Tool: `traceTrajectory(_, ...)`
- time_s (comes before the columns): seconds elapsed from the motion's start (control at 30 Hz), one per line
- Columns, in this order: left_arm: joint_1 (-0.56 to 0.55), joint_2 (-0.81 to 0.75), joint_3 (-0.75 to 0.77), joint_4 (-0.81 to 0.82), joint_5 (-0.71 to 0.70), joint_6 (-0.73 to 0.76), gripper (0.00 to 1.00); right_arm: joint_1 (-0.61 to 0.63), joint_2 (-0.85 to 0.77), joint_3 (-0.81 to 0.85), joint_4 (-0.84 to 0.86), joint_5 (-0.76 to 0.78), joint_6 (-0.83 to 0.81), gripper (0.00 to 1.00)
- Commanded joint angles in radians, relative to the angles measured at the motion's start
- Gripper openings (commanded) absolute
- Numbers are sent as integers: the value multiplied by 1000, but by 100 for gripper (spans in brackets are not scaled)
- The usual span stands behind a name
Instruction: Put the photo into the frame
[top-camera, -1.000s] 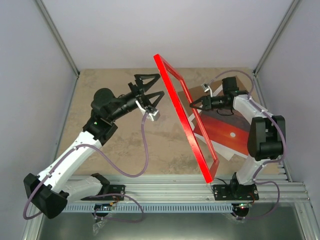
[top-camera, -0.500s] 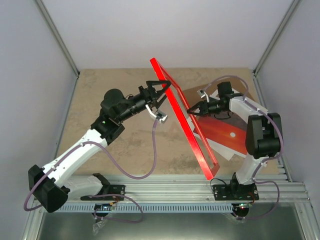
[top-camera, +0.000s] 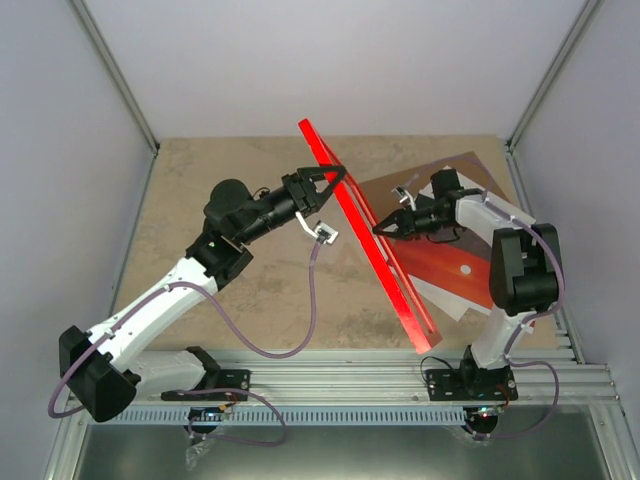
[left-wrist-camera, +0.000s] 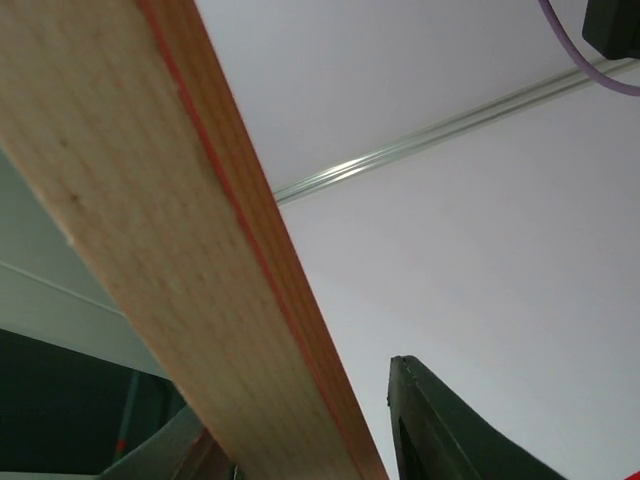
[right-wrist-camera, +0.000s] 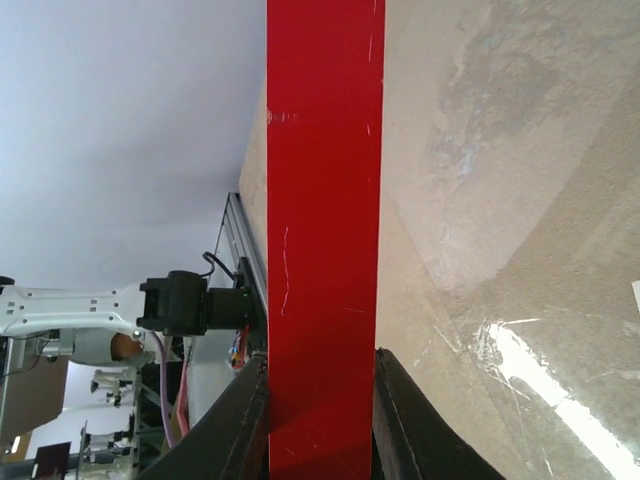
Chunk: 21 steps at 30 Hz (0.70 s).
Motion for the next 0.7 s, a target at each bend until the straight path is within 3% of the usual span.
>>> traceTrajectory(0.0, -8, 9, 5, -29, -2, 34, 32, 15, 6, 11, -35, -76, 15, 1)
traceTrajectory(0.07, -8, 4, 13, -50, -14, 14, 22, 15, 13, 37, -47, -65, 3, 1)
traceTrajectory(0.27, -8, -2, 46, -128, -104, -93, 0, -35, 53, 189, -117, -16, -63, 41)
traceTrajectory(0.37, -8, -1, 59, -169, -169, -146, 0, -85, 70, 290, -164, 16, -118, 66)
traceTrajectory(0.43, -7, 9, 89, -206, -226, -223, 0, -124, 71, 347, -178, 38, -140, 77)
traceTrajectory(0.6, 24, 70, 201, -353, -378, -479, 0, -262, 32, 423, -117, 91, -135, 95)
traceTrajectory(0.67, 59, 104, 255, -431, -426, -614, 0, -307, 2, 418, -52, 111, -108, 98)
